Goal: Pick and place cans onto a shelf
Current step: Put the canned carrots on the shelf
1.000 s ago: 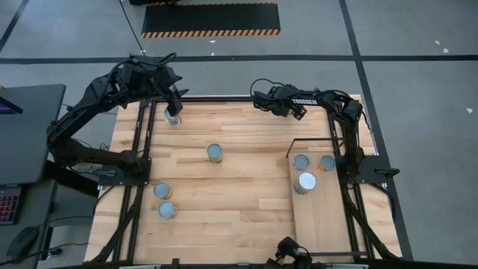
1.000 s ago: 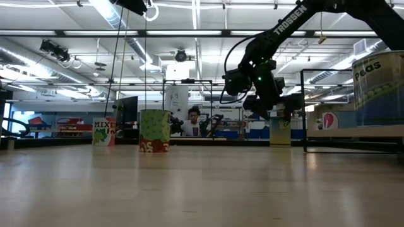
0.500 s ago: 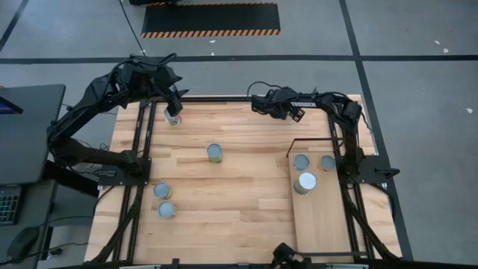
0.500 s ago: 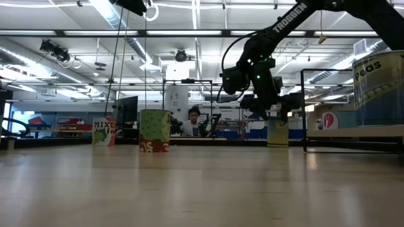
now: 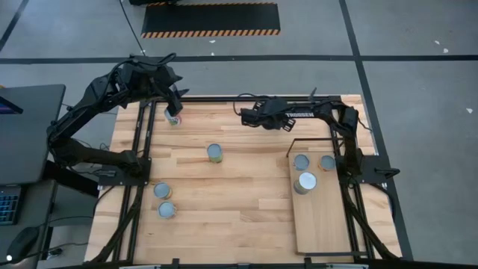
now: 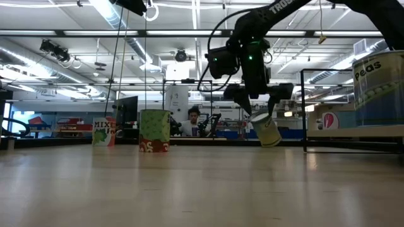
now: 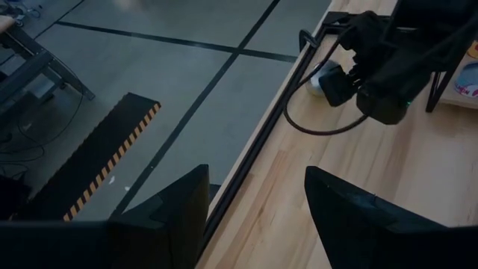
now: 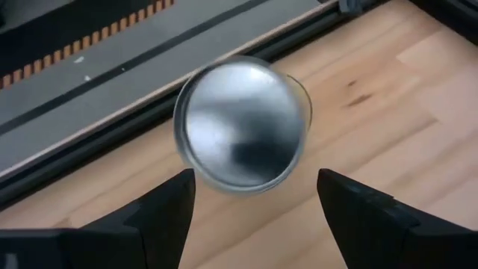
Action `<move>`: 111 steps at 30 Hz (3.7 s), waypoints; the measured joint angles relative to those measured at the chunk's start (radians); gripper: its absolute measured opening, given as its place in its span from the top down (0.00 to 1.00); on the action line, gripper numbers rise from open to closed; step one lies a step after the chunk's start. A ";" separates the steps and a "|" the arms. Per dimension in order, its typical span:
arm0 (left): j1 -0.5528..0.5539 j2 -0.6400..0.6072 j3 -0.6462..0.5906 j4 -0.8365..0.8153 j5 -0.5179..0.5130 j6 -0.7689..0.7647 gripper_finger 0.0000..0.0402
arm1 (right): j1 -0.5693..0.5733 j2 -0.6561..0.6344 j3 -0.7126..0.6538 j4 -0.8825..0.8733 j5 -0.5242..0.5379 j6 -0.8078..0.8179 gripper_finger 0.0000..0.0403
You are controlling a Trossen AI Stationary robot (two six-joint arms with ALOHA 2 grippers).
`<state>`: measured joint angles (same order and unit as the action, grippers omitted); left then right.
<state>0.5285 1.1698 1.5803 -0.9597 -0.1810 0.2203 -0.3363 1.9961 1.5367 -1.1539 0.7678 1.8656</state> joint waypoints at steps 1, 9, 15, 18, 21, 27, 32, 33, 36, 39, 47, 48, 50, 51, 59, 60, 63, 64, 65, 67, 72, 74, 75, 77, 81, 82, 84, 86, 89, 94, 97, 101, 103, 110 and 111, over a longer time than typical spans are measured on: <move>0.000 0.000 0.000 0.004 0.000 0.000 0.44 | 0.001 0.000 0.004 -0.005 0.001 0.000 0.28; 0.000 0.000 0.000 0.014 0.000 0.001 0.44 | -0.051 0.000 0.010 -0.012 -0.011 -0.030 0.27; 0.000 0.000 0.000 0.014 0.000 0.001 0.44 | -0.065 0.000 0.011 0.122 -0.142 -0.188 0.27; 0.000 0.000 0.000 0.014 0.000 0.002 0.44 | -0.058 0.000 0.011 0.273 -0.156 -0.179 0.27; 0.000 0.001 0.000 0.023 0.000 0.002 0.44 | -0.049 0.000 0.022 0.366 -0.131 -0.072 0.27; 0.000 0.001 0.000 0.024 0.000 0.012 0.44 | -0.108 0.001 0.056 0.284 -0.239 -0.023 0.27; 0.000 0.001 0.000 0.023 -0.001 0.028 0.44 | -0.140 0.000 0.094 0.255 -0.334 0.034 0.27; 0.000 0.001 0.000 0.024 -0.001 0.038 0.44 | -0.147 0.000 0.095 0.257 -0.347 0.042 0.27; 0.000 0.001 0.000 0.023 -0.001 0.053 0.44 | -0.177 0.000 0.097 0.260 -0.410 0.052 0.27; 0.000 0.001 0.000 0.023 -0.001 0.054 0.44 | -0.203 0.000 0.097 0.270 -0.449 0.079 0.27; 0.000 0.001 0.000 0.023 -0.001 0.054 0.44 | -0.231 0.000 0.097 0.369 -0.426 0.222 0.24; 0.000 0.001 0.000 0.023 -0.001 0.054 0.44 | -0.237 0.000 0.097 0.370 -0.427 0.225 0.22; 0.000 0.000 0.000 0.020 -0.001 0.054 0.44 | -0.248 0.000 0.097 0.368 -0.449 0.225 0.19; 0.000 0.000 0.000 0.018 -0.001 0.054 0.44 | -0.252 0.000 0.096 0.368 -0.458 0.221 0.17; 0.002 0.000 0.000 0.018 0.000 0.055 0.44 | -0.260 0.059 0.068 0.421 -0.537 0.243 0.06; 0.003 0.000 0.000 0.018 -0.001 0.056 0.44 | -0.264 0.065 0.068 0.434 -0.533 0.239 0.05; 0.003 0.000 0.000 0.018 -0.001 0.056 0.44 | -0.276 0.082 0.068 0.442 -0.544 0.237 0.04; 0.003 0.000 0.000 0.018 -0.001 0.056 0.44 | -0.281 0.086 0.067 0.441 -0.560 0.237 0.04; 0.003 0.000 0.000 0.018 0.001 0.057 0.44 | -0.284 0.095 0.066 0.439 -0.562 0.237 0.05; 0.002 0.000 0.000 0.016 -0.001 0.059 0.44 | -0.287 0.108 0.066 0.441 -0.573 0.237 0.05; 0.003 0.000 0.000 0.009 -0.001 0.064 0.44 | -0.289 0.149 0.066 0.489 -0.644 0.230 0.06; 0.003 0.000 0.000 0.009 -0.001 0.064 0.44 | -0.286 0.149 0.065 0.493 -0.656 0.243 0.08; 0.003 0.000 0.000 0.009 -0.001 0.064 0.44 | -0.281 0.147 0.066 0.490 -0.645 0.251 0.10; 0.003 0.000 0.000 0.009 -0.001 0.064 0.44 | -0.276 0.146 0.066 0.469 -0.635 0.252 0.14; 0.003 0.000 0.000 0.012 0.003 0.061 0.44 | -0.269 0.136 0.066 0.474 -0.644 0.225 0.20; 0.003 0.000 0.000 0.012 0.009 0.060 0.44 | -0.267 0.133 0.066 0.479 -0.649 0.220 0.20; 0.003 -0.002 0.000 0.013 0.028 0.052 0.44 | -0.258 0.124 0.065 0.488 -0.646 0.187 0.20; 0.002 -0.008 0.000 0.016 0.051 0.046 0.44 | -0.251 0.092 0.065 0.482 -0.644 0.120 0.20; 0.003 -0.031 0.000 0.020 0.100 0.025 0.44 | -0.246 0.020 0.066 0.473 -0.650 -0.033 0.19; 0.003 -0.076 0.000 0.027 0.116 0.007 0.44 | -0.247 -0.141 0.066 0.458 -0.760 -0.309 0.19; 0.003 -0.097 0.000 0.036 0.117 -0.001 0.44 | -0.221 -0.239 0.066 0.428 -0.861 -0.436 0.19; -0.007 -0.114 0.000 0.040 0.175 -0.051 0.44 | -0.159 -0.364 0.066 0.371 -0.995 -0.582 0.18; -0.018 -0.116 0.000 0.039 0.228 -0.083 0.44 | -0.105 -0.420 0.066 0.303 -1.026 -0.630 0.18; -0.124 -0.109 0.000 0.089 0.300 -0.208 0.44 | 0.195 -0.586 0.066 0.107 -1.128 -0.659 0.19; -0.146 -0.104 0.000 0.112 0.300 -0.229 0.44 | 0.253 -0.600 0.066 0.103 -1.131 -0.632 0.19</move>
<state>0.3821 1.0653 1.5803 -0.8481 0.1194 -0.0088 -0.0829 1.3965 1.6028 -1.0506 -0.3635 1.2333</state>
